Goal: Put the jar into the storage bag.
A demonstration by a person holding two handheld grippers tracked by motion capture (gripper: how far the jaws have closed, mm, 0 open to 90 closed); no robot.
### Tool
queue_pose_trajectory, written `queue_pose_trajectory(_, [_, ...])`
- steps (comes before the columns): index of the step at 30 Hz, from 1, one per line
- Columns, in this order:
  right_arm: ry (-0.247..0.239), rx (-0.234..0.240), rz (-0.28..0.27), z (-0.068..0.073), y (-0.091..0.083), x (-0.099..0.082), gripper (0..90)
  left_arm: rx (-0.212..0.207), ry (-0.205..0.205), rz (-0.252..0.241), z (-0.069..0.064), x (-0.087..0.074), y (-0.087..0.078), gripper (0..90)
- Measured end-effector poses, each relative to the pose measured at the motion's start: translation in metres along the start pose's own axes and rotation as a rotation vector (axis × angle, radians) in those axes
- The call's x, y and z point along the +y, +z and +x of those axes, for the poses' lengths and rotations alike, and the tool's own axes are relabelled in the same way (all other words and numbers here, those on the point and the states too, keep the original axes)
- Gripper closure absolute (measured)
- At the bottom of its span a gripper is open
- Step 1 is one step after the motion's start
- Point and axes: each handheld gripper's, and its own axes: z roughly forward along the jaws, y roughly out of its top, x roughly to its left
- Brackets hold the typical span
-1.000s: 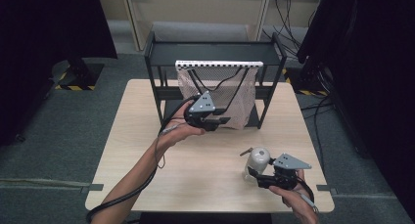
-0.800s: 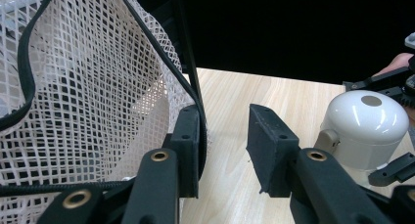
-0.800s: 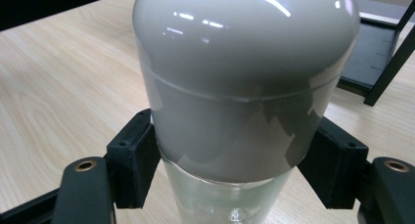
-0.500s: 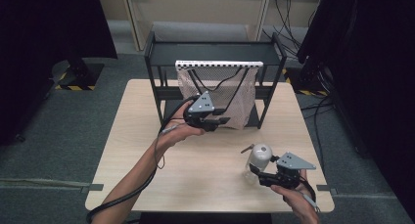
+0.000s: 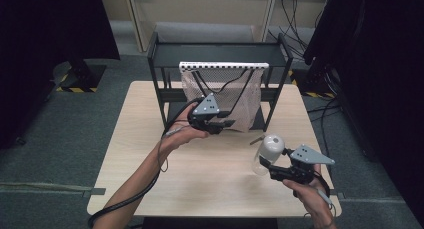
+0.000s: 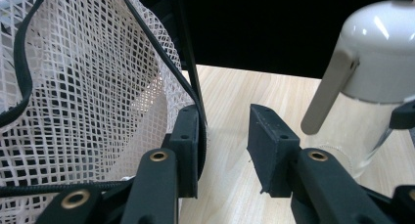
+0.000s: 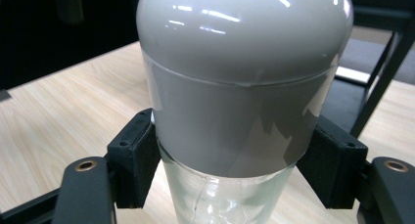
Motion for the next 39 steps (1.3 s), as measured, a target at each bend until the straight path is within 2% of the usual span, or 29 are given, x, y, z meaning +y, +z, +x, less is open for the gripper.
queue_pose_trajectory(2, [0.0, 0.004, -0.001, 0.0, 0.0, 0.004, 30.1, -0.001, 0.001, -0.001, 0.0, 0.0, 0.0, 65.0])
queue_pose_trajectory(6, [-0.008, 0.013, -0.017, 0.002, -0.001, 0.027, 30.2, -0.002, 0.002, -0.001, 0.0, 0.001, 0.0, 65.0])
queue_pose_trajectory(9, [-0.011, 0.017, -0.024, 0.002, -0.001, 0.033, 30.2, -0.001, 0.001, 0.0, 0.0, 0.0, 0.0, 65.0])
queue_pose_trajectory(10, [-0.019, 0.036, -0.039, 0.003, -0.002, 0.055, 30.2, -0.001, 0.001, 0.0, 0.0, 0.0, 0.0, 65.0])
queue_pose_trajectory(13, [-0.019, 0.036, -0.039, 0.003, -0.002, 0.055, 30.2, -0.003, 0.0, 0.001, 0.001, 0.0, 0.0, 65.0])
queue_pose_trajectory(14, [-0.025, 0.043, -0.036, 0.004, 0.0, 0.07, 30.2, -0.003, -0.001, 0.001, 0.001, -0.001, 0.0, 65.0])
queue_pose_trajectory(15, [-0.025, 0.043, -0.036, 0.004, 0.0, 0.07, 30.2, -0.003, -0.001, 0.001, 0.001, -0.001, 0.0, 64.9])
queue_pose_trajectory(16, [-0.026, 0.049, -0.04, 0.005, 0.001, 0.084, 30.2, -0.003, -0.001, 0.001, 0.001, -0.001, 0.0, 64.9])
queue_pose_trajectory(18, [-0.026, 0.049, -0.04, 0.005, 0.001, 0.084, 30.2, -0.004, -0.005, 0.001, 0.001, -0.002, 0.0, 64.9])
queue_pose_trajectory(19, [-0.031, 0.051, -0.045, 0.005, 0.003, 0.097, 30.2, -0.005, -0.002, 0.002, 0.001, -0.001, 0.0, 64.9])
queue_pose_trajectory(20, [-0.031, 0.051, -0.045, 0.005, 0.003, 0.097, 30.2, -0.005, -0.002, 0.002, 0.001, -0.001, 0.0, 64.6])
queue_pose_trajectory(21, [-0.035, 0.055, -0.053, 0.007, 0.004, 0.112, 30.2, -0.005, -0.002, 0.002, 0.001, -0.001, 0.0, 64.6])
queue_pose_trajectory(23, [-0.035, 0.055, -0.053, 0.007, 0.004, 0.112, 30.2, -0.005, -0.004, 0.0, 0.001, -0.001, 0.0, 64.6])
queue_pose_trajectory(24, [-0.04, 0.061, -0.059, 0.009, 0.006, 0.122, 30.2, -0.005, -0.004, 0.0, 0.001, -0.001, 0.0, 64.6])
queue_pose_trajectory(26, [-0.04, 0.061, -0.059, 0.009, 0.006, 0.122, 30.2, -0.006, -0.004, 0.0, 0.001, -0.001, 0.0, 64.5])
queue_pose_trajectory(27, [-0.043, 0.066, -0.066, 0.01, 0.007, 0.132, 30.2, -0.008, -0.006, 0.001, 0.001, -0.001, 0.0, 64.5])
queue_pose_trajectory(28, [-0.043, 0.066, -0.066, 0.01, 0.007, 0.132, 30.2, -0.008, -0.006, 0.001, 0.001, -0.001, 0.0, 64.5])
queue_pose_trajectory(29, [-0.045, 0.068, -0.071, 0.012, 0.009, 0.143, 30.2, -0.008, -0.006, 0.001, 0.001, -0.001, 0.0, 64.5])
queue_pose_trajectory(31, [-0.045, 0.068, -0.071, 0.012, 0.009, 0.143, 30.2, -0.009, -0.006, 0.001, 0.002, -0.002, 0.0, 64.5])
queue_pose_trajectory(32, [-0.049, 0.073, -0.071, 0.013, 0.012, 0.153, 30.2, -0.01, -0.006, 0.001, 0.002, -0.001, 0.0, 64.5])
queue_pose_trajectory(33, [-0.049, 0.073, -0.071, 0.013, 0.012, 0.153, 30.2, -0.01, -0.006, 0.001, 0.002, -0.001, 0.0, 64.6])
queue_pose_trajectory(34, [-0.051, 0.08, -0.072, 0.015, 0.014, 0.163, 30.2, -0.01, -0.006, 0.001, 0.002, -0.001, 0.0, 64.6])
queue_pose_trajectory(36, [-0.051, 0.08, -0.072, 0.015, 0.014, 0.163, 30.2, -0.01, -0.003, 0.003, 0.001, -0.001, 0.0, 64.4])
queue_pose_trajectory(37, [-0.059, 0.08, -0.074, 0.017, 0.017, 0.172, 30.2, -0.01, -0.003, 0.003, 0.001, -0.001, 0.0, 64.4])
queue_pose_trajectory(39, [-0.06, 0.081, -0.074, 0.018, 0.019, 0.178, 30.2, -0.011, -0.004, 0.003, 0.001, -0.001, 0.0, 64.4])
